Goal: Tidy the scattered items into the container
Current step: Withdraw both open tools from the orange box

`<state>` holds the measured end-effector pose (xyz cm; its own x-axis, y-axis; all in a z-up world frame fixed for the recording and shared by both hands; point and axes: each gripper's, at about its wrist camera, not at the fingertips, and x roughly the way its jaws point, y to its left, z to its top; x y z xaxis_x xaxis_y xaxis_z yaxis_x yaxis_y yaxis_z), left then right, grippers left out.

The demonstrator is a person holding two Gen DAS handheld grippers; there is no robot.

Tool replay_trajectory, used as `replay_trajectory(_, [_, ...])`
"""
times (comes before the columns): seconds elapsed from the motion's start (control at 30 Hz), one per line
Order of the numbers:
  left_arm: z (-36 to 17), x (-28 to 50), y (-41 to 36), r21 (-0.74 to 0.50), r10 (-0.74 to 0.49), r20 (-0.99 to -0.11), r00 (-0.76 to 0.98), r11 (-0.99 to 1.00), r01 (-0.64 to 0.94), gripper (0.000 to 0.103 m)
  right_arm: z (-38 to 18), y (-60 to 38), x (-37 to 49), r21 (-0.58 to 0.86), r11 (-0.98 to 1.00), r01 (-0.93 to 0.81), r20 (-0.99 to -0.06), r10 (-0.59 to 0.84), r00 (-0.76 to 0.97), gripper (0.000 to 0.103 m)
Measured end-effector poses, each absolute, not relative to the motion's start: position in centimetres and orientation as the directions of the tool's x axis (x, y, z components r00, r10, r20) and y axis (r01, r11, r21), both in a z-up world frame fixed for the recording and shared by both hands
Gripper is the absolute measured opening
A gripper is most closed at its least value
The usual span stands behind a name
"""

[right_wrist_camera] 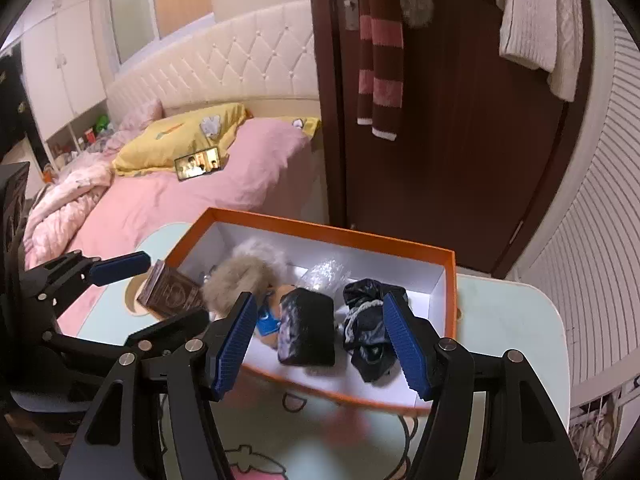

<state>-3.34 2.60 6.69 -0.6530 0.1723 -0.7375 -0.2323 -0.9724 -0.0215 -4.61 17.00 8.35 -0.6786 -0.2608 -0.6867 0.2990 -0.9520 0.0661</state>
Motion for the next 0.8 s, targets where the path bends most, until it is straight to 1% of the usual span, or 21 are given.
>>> replay_trajectory(0.13, [6.2, -1.2, 1.5, -0.053, 0.167, -0.748, -0.642, -0.980, -0.193, 0.080, 7.8, 17.0, -2.5, 0.085, -0.949, 0.303, -0.688, -0.275, -0.671, 0.065])
replay_trajectory(0.2, [5.8, 0.1, 0.8, -0.062, 0.151, -0.746, -0.648, -0.986, -0.157, 0.080, 7.1, 16.8, -1.4, 0.064, -0.953, 0.296, -0.703, -0.254, -0.664, 0.065])
replay_trajectory(0.27, [5.2, 1.5, 0.1, -0.057, 0.118, -0.744, -0.657, -0.992, -0.113, 0.080, 6.2, 16.6, -0.2, 0.050, -0.957, 0.284, -0.713, -0.234, -0.661, 0.065])
replay_trajectory(0.4, [3.0, 2.9, -0.5, -0.053, 0.078, -0.777, -0.625, -0.997, -0.059, 0.080, 4.0, 16.5, 1.9, 0.095, -0.963, 0.253, -0.729, -0.240, -0.641, 0.065])
replay_trajectory(0.47, [1.7, 3.1, -0.5, -0.024, 0.040, -0.790, -0.612, -0.999, -0.034, 0.080, 2.8, 16.5, 2.4, 0.099, -0.971, 0.217, -0.741, -0.217, -0.636, 0.066])
replay_trajectory(0.57, [-0.1, 3.0, -0.4, 0.009, 0.003, -0.812, -0.584, -1.000, -0.018, 0.080, 1.3, 16.5, 2.8, 0.078, -0.980, 0.183, -0.762, -0.177, -0.623, 0.074])
replay_trajectory(0.6, [-0.7, 3.0, -0.5, 0.011, -0.001, -0.818, -0.575, -1.000, -0.014, 0.081, 0.8, 16.6, 2.9, 0.058, -0.984, 0.169, -0.767, -0.152, -0.624, 0.075])
replay_trajectory(0.63, [-0.9, 3.0, -0.6, 0.011, -0.007, -0.817, -0.576, -1.000, -0.003, 0.084, 0.4, 16.7, 2.9, 0.038, -0.988, 0.151, -0.771, -0.125, -0.624, 0.076])
replay_trajectory(0.73, [-1.2, 3.0, -0.9, 0.008, -0.016, -0.808, -0.589, -1.000, 0.016, 0.085, -0.6, 17.2, 2.7, 0.014, -0.994, 0.110, -0.783, -0.079, -0.617, 0.086])
replay_trajectory(0.77, [-1.3, 2.9, -0.9, 0.008, -0.017, -0.810, -0.586, -1.000, 0.018, 0.092, -0.7, 17.6, 2.6, 0.023, -0.995, 0.092, -0.786, -0.075, -0.614, 0.093])
replay_trajectory(0.8, [-1.5, 2.7, -0.9, 0.007, -0.016, -0.818, -0.575, -1.000, 0.017, 0.103, -0.8, 17.8, 2.5, 0.033, -0.997, 0.075, -0.789, -0.072, -0.610, 0.100])
